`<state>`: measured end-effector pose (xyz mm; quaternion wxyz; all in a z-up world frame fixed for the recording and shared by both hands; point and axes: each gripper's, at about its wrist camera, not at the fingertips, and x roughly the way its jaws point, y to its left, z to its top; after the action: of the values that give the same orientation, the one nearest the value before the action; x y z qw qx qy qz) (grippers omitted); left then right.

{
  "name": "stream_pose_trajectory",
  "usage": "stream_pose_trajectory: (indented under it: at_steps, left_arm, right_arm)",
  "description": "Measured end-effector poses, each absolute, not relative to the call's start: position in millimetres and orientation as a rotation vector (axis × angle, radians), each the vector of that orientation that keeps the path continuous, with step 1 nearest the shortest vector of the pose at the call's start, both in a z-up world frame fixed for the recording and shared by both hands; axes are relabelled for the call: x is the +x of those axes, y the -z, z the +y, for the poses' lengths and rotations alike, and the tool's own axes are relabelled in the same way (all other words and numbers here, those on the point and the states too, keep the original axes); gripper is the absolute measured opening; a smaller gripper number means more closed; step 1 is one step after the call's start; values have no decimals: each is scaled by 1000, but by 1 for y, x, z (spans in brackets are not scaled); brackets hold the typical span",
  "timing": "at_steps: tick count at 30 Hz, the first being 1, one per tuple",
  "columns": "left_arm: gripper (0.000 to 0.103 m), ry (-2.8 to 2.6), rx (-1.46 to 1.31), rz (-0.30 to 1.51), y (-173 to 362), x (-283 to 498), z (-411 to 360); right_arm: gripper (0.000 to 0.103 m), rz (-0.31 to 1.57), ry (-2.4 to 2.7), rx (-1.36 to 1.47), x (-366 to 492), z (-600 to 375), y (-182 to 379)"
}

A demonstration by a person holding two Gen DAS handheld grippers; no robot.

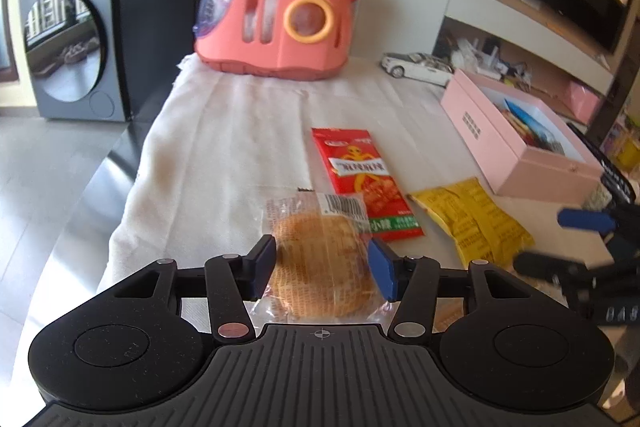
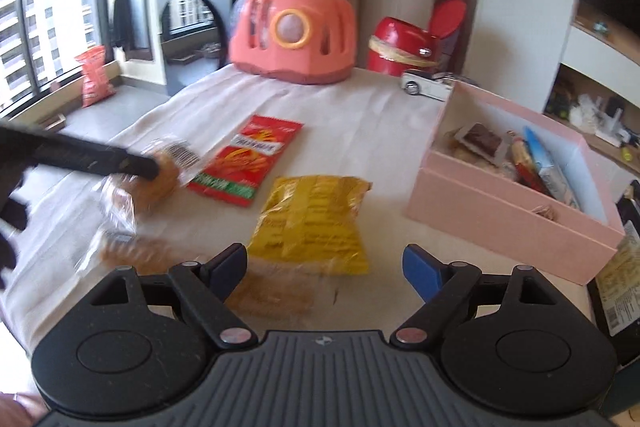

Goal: Organize snacks
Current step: 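Grasp the round bun in plastic with the left tool, then lift the round bun with the left tool while the right tool moves over the long bread stick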

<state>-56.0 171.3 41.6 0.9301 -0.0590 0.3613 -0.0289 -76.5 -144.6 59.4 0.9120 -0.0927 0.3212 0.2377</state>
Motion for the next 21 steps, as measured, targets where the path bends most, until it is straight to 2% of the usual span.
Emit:
stream_pose_trajectory:
  at_steps: [4, 15, 21]
  left_arm:
    - [57, 56, -69, 737, -40, -60, 164]
    - [57, 69, -72, 732, -39, -68, 166]
    - [57, 70, -71, 726, -39, -69, 166]
  right_arm:
    - [86, 702, -548, -118, -64, -140, -63]
    - [86, 766, -439, -254, -80, -159, -38]
    - [86, 726, -633, -226, -104, -178, -65]
